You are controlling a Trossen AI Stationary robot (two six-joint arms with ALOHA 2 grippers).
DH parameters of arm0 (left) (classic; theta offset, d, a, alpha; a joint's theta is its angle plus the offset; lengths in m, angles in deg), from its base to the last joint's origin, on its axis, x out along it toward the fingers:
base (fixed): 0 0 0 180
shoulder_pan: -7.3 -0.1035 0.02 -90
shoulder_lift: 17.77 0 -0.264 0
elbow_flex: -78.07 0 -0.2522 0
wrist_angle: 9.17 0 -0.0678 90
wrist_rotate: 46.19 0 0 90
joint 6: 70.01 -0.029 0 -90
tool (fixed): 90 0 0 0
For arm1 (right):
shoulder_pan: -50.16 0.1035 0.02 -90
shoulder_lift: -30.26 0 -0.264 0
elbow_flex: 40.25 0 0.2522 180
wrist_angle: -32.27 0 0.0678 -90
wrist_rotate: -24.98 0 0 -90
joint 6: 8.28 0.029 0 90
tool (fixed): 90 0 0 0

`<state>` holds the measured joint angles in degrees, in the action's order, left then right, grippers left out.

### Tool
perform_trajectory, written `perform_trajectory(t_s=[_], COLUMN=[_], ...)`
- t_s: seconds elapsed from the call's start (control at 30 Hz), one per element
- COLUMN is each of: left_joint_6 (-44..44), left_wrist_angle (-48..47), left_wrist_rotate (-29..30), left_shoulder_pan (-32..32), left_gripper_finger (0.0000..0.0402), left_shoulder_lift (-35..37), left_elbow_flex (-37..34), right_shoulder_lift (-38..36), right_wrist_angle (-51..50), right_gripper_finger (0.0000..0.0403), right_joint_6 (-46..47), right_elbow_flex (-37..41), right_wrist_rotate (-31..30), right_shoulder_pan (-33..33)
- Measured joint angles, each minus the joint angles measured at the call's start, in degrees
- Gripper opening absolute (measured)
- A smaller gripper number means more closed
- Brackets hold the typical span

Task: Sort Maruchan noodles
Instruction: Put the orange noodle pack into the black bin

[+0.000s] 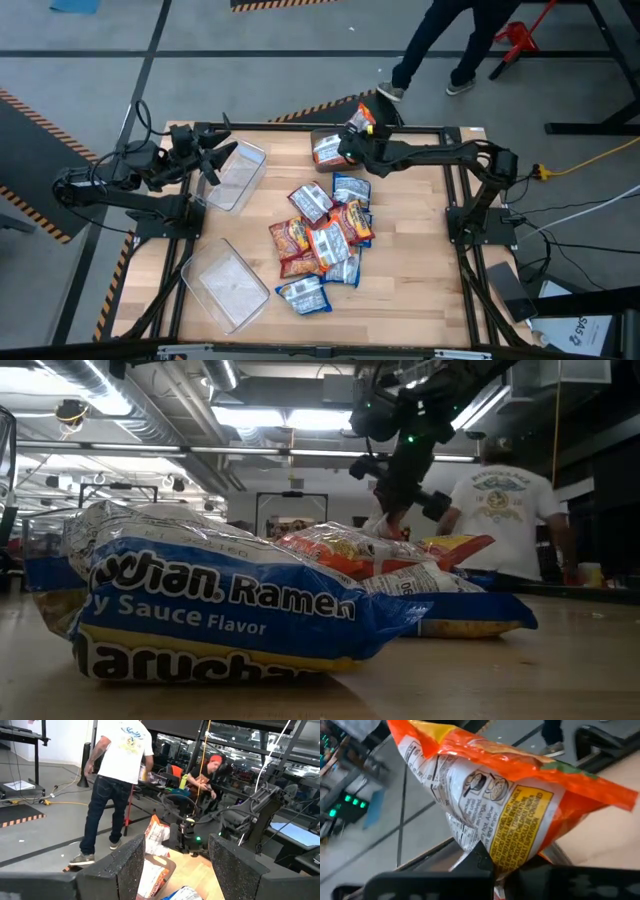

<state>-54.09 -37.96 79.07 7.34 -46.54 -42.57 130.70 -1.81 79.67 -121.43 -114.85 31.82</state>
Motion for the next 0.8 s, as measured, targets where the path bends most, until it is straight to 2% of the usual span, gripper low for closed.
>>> perform_trajectory(t_s=[0.17,0.4,0.6,0.8], left_joint_6=[0.0,0.0,0.0,0.0], left_wrist_angle=[0.0,0.0,0.0,0.0], left_wrist_rotate=[0.0,0.0,0.0,0.0], left_shoulder_pan=[0.0,0.0,0.0,0.0], left_gripper_finger=[0.0212,0.0212,0.0212,0.0212], left_shoulder_lift=[0.0,0.0,0.0,0.0], left_elbow_flex=[0.0,0.0,0.0,0.0], right_shoulder_lift=[0.0,0.0,0.0,0.0], right_wrist_angle=[0.3,0.7,2.8,10.3], right_gripper_finger=[0.0000,0.0004,0.0031,0.0101], right_joint_6=[7.1,7.6,0.1,-13.0], right_elbow_flex=[3.0,5.3,5.3,5.3], right_wrist_rotate=[-2.8,-1.7,-0.5,2.8], right_shoulder_pan=[1.2,1.1,1.1,1.1])
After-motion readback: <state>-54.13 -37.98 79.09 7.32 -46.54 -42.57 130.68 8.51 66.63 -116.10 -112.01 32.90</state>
